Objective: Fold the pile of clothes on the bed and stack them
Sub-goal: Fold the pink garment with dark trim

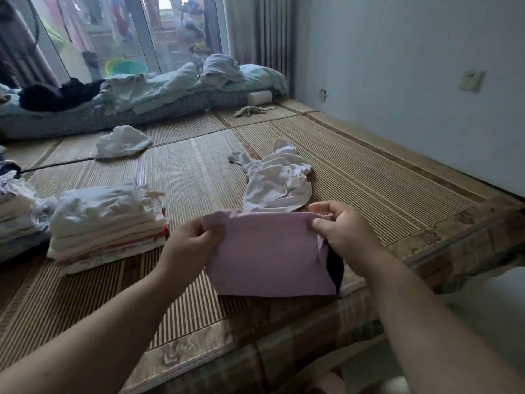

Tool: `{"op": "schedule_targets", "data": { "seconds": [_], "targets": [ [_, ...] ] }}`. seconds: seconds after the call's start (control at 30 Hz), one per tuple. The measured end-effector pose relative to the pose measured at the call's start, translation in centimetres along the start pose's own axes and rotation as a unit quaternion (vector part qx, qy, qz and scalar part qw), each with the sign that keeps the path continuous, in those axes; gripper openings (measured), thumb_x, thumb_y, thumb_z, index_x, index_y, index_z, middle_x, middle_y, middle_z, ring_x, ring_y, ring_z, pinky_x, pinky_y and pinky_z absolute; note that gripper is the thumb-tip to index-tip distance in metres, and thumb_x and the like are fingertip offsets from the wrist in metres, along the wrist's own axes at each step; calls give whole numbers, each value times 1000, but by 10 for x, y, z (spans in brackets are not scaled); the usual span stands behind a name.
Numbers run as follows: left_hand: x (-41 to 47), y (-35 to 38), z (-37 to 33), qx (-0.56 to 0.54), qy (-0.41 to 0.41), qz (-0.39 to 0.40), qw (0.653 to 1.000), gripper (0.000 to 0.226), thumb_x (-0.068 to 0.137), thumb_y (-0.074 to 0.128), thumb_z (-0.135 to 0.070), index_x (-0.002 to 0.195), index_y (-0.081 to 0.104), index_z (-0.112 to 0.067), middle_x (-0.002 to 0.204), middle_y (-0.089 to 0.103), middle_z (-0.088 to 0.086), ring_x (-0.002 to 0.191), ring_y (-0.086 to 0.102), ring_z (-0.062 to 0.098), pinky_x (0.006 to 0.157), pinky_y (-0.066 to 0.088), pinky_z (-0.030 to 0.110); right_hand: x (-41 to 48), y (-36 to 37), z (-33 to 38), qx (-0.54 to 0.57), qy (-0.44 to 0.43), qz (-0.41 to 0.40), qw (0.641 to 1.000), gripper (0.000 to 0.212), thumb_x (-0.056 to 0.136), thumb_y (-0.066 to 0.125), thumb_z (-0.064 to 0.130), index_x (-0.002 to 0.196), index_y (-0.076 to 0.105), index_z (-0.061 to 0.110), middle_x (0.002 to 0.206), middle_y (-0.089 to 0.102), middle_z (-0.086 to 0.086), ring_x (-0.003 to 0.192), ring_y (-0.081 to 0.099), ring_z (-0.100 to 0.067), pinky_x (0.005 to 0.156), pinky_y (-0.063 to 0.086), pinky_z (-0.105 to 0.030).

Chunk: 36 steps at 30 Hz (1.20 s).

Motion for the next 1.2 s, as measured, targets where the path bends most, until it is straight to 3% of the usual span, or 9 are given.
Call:
{"op": "schedule_targets", "data": {
  "seconds": [0.13,0.2,0.3,0.43,0.53,0.67,0.77,0.9,1.2],
  "targets": [
    [45,15,32,133,-85,-31,987,30,92,57,-35,91,71,-7,90,72,17,79,68,27,73,54,47,27,5,-35,-27,82,-49,995,44,90,63,36,129,54,19,122,63,-4,108,60,-20,94,50,-39],
    [56,27,57,182,-129,8,975,32,94,55,-36,107,69,-11,106,71,10,93,66,24,84,53,38,30,9,-50,-78,120,-34,989,61,86,65,41,139,44,18,131,56,-6,116,54,-24,91,46,-37],
    [55,35,78,233,-154,37,959,42,85,67,-39,122,61,-19,114,68,4,91,62,15,69,46,23,27,15,-63,-127,145,27,981,82,72,78,39,141,40,19,122,57,-1,109,56,-20,84,48,-30],
    [44,35,93,320,-171,39,931,75,75,73,-45,139,43,-20,127,61,6,92,57,15,66,41,23,21,15,-73,-200,157,63,965,58,73,76,35,124,54,18,116,62,-1,99,58,-17,88,49,-33],
    [38,37,95,290,-183,46,938,78,78,69,-45,143,35,-21,132,58,5,89,54,12,59,37,17,19,8,-78,-247,163,18,955,41,91,59,31,127,55,13,117,62,-7,97,56,-22,84,47,-34],
    [32,46,90,218,-186,113,951,93,81,68,-30,152,8,-36,151,37,8,111,55,20,83,40,23,13,12,-68,-249,139,-18,958,53,97,45,26,146,27,30,131,53,-12,113,53,-31,92,43,-41],
    [20,55,87,43,-220,139,965,84,85,65,-11,149,19,-39,156,26,7,127,49,33,100,46,38,9,29,-63,-334,127,46,933,63,95,44,37,148,11,45,134,45,-17,117,49,-33,97,40,-42],
    [8,59,83,-93,-243,135,956,78,81,66,-1,146,35,-30,157,20,3,124,51,28,100,49,42,2,38,-63,-253,175,86,948,76,77,66,15,141,34,42,117,54,-5,103,55,-24,89,46,-34],
    [-3,39,86,-38,-186,89,978,71,65,59,2,129,57,-28,143,44,2,108,60,18,79,55,25,-4,53,-53,-169,162,119,965,73,64,62,-8,127,51,29,95,56,10,85,53,-5,60,38,-19]
  ]
}}
Point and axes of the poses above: each hand's wrist, its own x-axis towards the middle knuckle, its own y-axis out of the palm, z = x × y, the point moved 9 cm from there along x, towards the middle knuckle
